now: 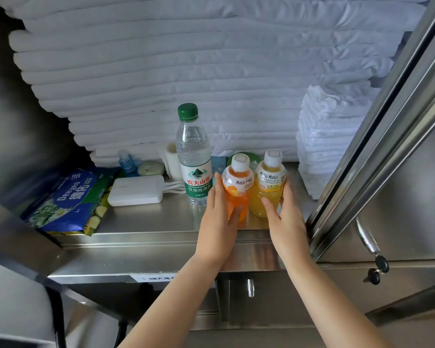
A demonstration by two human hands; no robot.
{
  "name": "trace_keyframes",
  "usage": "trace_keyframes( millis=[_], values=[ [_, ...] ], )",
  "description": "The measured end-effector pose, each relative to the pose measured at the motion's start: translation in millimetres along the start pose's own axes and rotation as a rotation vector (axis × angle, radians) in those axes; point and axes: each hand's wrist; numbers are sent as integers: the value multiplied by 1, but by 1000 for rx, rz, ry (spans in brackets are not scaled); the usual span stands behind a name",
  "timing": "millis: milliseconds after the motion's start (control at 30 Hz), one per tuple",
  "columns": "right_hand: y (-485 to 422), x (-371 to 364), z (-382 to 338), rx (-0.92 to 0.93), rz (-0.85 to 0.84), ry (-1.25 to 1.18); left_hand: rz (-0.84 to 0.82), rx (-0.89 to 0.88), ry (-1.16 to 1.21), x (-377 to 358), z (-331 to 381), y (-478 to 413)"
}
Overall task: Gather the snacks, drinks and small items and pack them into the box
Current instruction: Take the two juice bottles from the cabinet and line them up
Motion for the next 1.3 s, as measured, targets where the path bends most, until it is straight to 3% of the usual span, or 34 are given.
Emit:
trace_keyframes(
  millis=[133, 300, 400, 533, 733, 1300],
  values=[
    [1, 0, 0, 8, -11, 0, -14, -39, -73, 2, 3, 2],
    [-1, 1, 3, 50, 8, 108, 46, -289, -296, -1, 1, 23],
    [1, -2, 6, 62, 60, 121, -85, -387, -446, -5, -9, 44],
    [4, -7, 9, 31, 115, 77, -271, -341, -523, -5, -19, 53],
    [2, -15, 8, 29, 100, 39, -375, -215, -513, -2, -29, 50],
    [-17, -22, 8, 18, 28, 15, -345, -143, -379, -3, -16, 32]
  ],
)
Point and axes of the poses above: each hand's wrist, its own y-axis away from the middle knuckle, its own x-axis out of the back of the hand, z = x × y, and after that the axes turned 15 degrees about -x, right-handed
